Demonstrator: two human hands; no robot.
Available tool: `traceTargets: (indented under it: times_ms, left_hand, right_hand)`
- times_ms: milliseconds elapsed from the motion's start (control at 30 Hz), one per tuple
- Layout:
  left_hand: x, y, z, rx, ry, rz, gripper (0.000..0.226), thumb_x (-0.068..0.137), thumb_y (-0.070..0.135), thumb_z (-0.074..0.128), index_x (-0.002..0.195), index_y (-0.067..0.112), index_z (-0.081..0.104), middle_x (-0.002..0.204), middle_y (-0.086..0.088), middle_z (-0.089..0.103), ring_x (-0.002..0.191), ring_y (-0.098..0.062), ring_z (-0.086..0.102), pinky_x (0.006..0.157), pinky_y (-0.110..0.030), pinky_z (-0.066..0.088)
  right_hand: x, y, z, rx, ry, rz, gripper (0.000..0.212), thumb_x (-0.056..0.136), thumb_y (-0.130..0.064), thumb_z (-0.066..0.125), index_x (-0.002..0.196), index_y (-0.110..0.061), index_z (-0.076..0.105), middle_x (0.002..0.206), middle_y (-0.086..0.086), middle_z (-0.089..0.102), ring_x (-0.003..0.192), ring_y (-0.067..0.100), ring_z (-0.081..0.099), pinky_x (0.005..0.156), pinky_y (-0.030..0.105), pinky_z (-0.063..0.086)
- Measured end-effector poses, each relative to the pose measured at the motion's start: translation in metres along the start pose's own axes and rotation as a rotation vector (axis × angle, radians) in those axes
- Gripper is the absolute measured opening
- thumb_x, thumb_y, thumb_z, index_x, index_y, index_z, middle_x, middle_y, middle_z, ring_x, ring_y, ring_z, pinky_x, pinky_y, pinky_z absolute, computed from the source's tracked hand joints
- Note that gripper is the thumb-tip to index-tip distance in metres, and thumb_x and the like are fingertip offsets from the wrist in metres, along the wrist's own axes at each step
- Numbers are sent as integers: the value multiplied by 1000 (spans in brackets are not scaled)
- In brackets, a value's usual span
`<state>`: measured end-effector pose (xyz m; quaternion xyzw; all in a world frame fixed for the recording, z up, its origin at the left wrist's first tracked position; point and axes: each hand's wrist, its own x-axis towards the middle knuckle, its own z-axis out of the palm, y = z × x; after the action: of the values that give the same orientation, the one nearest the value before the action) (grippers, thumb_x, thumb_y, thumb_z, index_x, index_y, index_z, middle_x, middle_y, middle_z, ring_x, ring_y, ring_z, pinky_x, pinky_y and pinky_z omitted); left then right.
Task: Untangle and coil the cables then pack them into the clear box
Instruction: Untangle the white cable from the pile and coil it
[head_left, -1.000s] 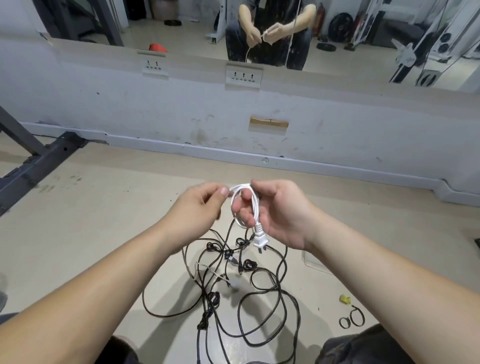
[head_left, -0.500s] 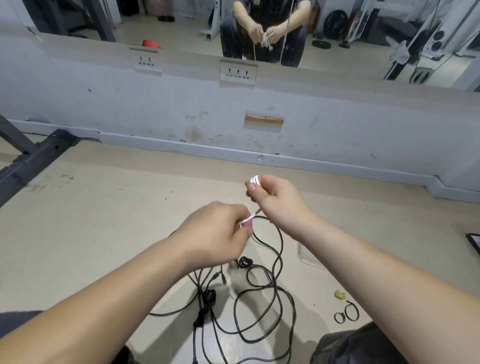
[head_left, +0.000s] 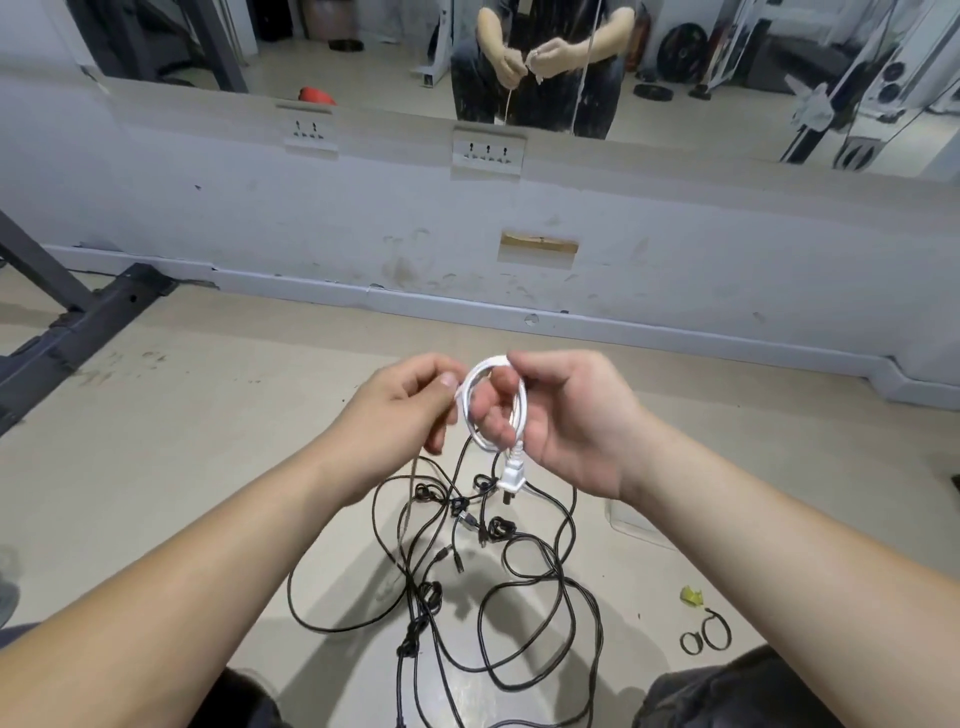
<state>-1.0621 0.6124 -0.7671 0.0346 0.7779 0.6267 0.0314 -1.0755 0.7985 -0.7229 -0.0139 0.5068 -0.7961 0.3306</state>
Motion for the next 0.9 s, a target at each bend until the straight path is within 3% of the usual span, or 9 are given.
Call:
traceTargets:
  times_ms: [67,167,267,367,433,533,600,700,900]
  left_hand:
    - [-2,-10,9,89,-47,-75,25,110,18,46,93,14,64,70,-5,59,59,-21,52,63,-38,44]
    - [-12,-22,32,210,-189,-183,25,111,21,39,97,12,57,70,-10,60,54,-23,53,56,-32,44]
    - [-27,-27,57,232,-381,-320,28,112,26,32,99,12,53,70,-16,58,44,-20,53,47,-24,42]
    - [-33,-22,67,228,-472,-361,28,112,27,35,101,10,55,67,-14,59,39,-17,54,43,-22,42]
    - [-27,-13,62,215,-393,-280,24,109,25,48,94,9,58,60,-9,59,38,-17,51,43,-23,41]
    - [-13,2,41,108,-163,-91,22,102,19,63,81,14,63,55,-1,58,43,-17,45,46,-24,36]
    - [-5,9,27,-38,-57,-27,20,101,17,64,82,14,66,57,-1,61,47,-18,48,49,-25,40]
    - [0,12,15,-139,54,25,19,101,19,67,82,18,70,60,-1,58,50,-16,49,54,-30,49]
    - [0,1,11,-143,46,-56,20,100,30,68,93,10,69,58,-2,50,49,-15,44,46,-28,44]
  right_hand:
    - [-2,-6,-1,201,5,-39,35,104,-20,37,76,-8,53,95,26,72,74,29,64,73,32,52]
    - [1,-10,-5,343,95,-96,29,106,-15,38,85,-5,55,115,33,70,92,36,72,96,38,56]
    - [11,-8,-16,324,319,-194,24,109,-10,38,93,-1,54,117,32,69,98,37,71,93,38,58]
    - [19,-1,-33,-191,557,-284,28,109,-13,41,92,-5,61,94,13,71,90,26,66,85,34,51]
    - [18,3,-43,-586,628,-267,29,108,-19,45,96,-7,68,91,6,73,85,17,66,69,27,47]
    - [13,4,-51,-768,552,-204,27,105,-16,49,92,-5,70,89,14,72,79,19,65,58,27,44]
    - [10,5,-45,-737,416,-169,26,104,-11,51,87,-3,70,87,23,71,71,22,63,60,34,46]
    - [9,7,-26,-599,197,-130,22,97,0,50,80,1,64,82,24,67,62,24,60,64,32,49]
    - [-1,1,-13,-238,-28,38,35,103,-21,37,72,-9,47,75,21,62,58,27,53,60,33,42]
